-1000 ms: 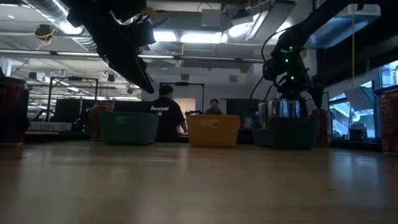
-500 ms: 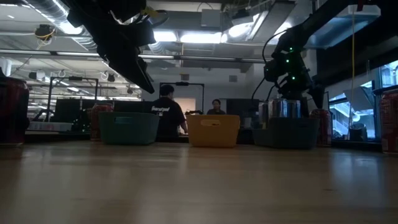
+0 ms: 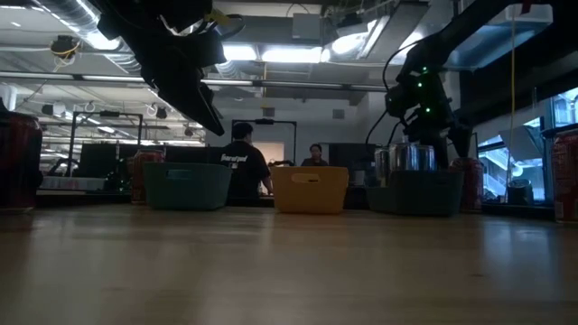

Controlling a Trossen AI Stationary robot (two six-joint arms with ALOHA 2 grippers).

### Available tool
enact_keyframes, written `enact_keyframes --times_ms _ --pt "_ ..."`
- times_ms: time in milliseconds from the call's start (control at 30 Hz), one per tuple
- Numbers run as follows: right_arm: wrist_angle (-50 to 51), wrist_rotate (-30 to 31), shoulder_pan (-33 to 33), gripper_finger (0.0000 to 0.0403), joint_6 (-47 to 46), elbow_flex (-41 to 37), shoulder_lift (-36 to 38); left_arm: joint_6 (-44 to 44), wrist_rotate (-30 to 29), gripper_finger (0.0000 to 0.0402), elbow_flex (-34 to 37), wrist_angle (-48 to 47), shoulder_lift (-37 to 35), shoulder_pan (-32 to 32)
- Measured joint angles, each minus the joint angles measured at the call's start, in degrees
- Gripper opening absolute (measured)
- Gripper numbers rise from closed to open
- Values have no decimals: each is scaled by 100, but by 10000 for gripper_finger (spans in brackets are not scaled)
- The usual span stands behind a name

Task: Sort soda cans
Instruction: Put the top right red can into the yellow bin

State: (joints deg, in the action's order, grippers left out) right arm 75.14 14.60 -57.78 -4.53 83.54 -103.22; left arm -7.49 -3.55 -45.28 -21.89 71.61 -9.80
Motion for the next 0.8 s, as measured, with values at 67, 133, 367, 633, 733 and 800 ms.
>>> enact_keyframes --times_ms 67,133,367,633,733,800 --pt "13 -149 0 359 45 10 12 9 0 305 0 -2 0 0" --pt "23 -252 0 359 50 14 22 1 0 305 0 -1 0 0" --pt "61 -521 0 360 275 19 64 -1 0 305 0 0 0 2" --pt "6 -975 7 359 489 -10 370 -44 -1 305 0 9 0 2" --pt "-2 -825 7 359 418 -12 533 -44 -2 305 0 35 0 2" --pt "-32 -639 7 359 333 -12 624 -44 -2 305 0 33 0 2"
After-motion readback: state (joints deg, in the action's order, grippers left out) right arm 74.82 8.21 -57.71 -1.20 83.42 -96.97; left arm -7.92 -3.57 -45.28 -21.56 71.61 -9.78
